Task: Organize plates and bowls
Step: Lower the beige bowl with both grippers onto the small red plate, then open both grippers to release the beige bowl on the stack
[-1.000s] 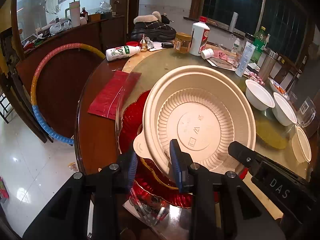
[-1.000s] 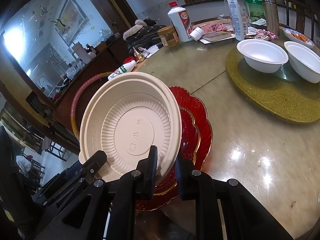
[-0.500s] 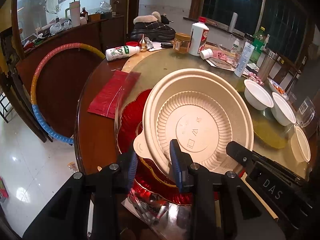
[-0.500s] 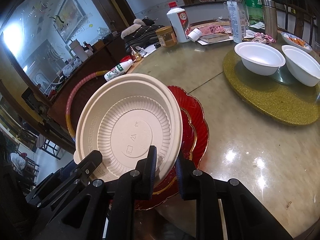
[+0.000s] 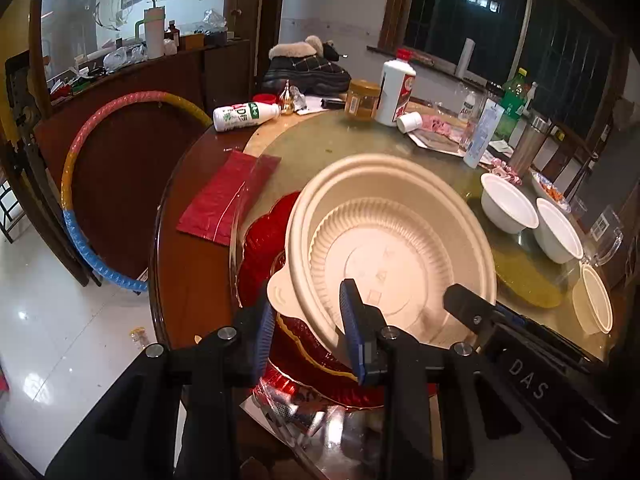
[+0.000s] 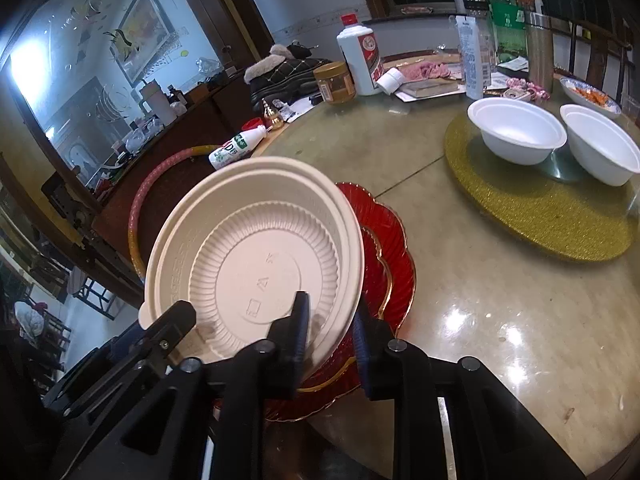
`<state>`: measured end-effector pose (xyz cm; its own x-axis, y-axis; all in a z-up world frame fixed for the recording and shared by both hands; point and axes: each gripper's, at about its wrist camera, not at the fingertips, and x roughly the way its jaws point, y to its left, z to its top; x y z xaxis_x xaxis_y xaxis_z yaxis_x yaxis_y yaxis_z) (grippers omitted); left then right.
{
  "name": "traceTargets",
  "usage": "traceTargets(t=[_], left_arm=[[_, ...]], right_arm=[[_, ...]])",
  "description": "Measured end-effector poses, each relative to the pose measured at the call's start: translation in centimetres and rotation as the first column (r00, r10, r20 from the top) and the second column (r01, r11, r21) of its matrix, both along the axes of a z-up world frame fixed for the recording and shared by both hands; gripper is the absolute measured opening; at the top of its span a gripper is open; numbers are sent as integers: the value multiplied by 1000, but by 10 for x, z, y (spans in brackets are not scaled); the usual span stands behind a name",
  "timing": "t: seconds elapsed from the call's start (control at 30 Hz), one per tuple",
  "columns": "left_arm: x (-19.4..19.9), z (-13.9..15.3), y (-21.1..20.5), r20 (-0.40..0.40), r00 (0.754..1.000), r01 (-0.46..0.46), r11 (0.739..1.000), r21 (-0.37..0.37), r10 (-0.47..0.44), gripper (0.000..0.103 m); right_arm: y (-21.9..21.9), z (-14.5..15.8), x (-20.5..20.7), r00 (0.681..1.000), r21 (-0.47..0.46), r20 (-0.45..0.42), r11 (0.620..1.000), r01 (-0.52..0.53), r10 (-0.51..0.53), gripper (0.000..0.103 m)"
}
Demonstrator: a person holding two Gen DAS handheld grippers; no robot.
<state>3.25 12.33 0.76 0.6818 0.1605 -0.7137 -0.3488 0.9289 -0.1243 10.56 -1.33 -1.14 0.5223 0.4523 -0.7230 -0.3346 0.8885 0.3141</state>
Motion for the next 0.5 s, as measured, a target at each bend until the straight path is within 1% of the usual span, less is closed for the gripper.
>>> traceTargets(t=[0.03, 0.07, 0.1, 0.13, 0.27, 0.3, 0.37, 0.4, 0.47, 0.5], left_arm=[[-1, 1, 0, 6, 1000, -3, 1000, 3, 3, 32], [-1, 2, 1, 11, 1000, -6, 1000, 6, 6, 39], [-2, 2, 2, 12, 1000, -12, 1000, 6, 12, 43], [-2, 3, 2, 21, 1000, -9, 1000, -5, 9, 44], [-4, 6, 3, 32, 999, -13, 1000, -7, 13, 44], [-5, 8, 3, 36, 999, -14, 1000, -5, 15, 46], [-6, 9, 3, 41, 999, -9, 1000, -5, 9, 60], [-7, 10, 4, 46, 999, -9, 1000, -6, 9, 61], [-7, 12, 4, 46, 999, -10, 1000, -3, 10, 61], [-7, 12, 5, 41, 999, -10, 1000, 0, 10, 61]], right_arm=[[0, 2, -1, 1000, 1, 7, 1000, 2, -2, 42], [0, 5, -2, 1000, 0, 19, 1000, 6, -6, 45], [-1, 7, -3, 1000, -3, 30, 1000, 8, -8, 45], [0, 8, -3, 999, -5, 36, 1000, 10, -9, 45], [-3, 11, -5, 999, 4, 44, 1000, 15, -15, 45], [-5, 12, -6, 999, 11, 48, 1000, 18, -18, 45], [-8, 15, -8, 998, 27, 58, 999, 23, -25, 47], [-10, 16, -8, 997, 33, 63, 999, 32, -34, 48], [-15, 18, -9, 996, 50, 70, 998, 44, -47, 61], [-18, 19, -9, 996, 64, 70, 997, 51, -55, 66]])
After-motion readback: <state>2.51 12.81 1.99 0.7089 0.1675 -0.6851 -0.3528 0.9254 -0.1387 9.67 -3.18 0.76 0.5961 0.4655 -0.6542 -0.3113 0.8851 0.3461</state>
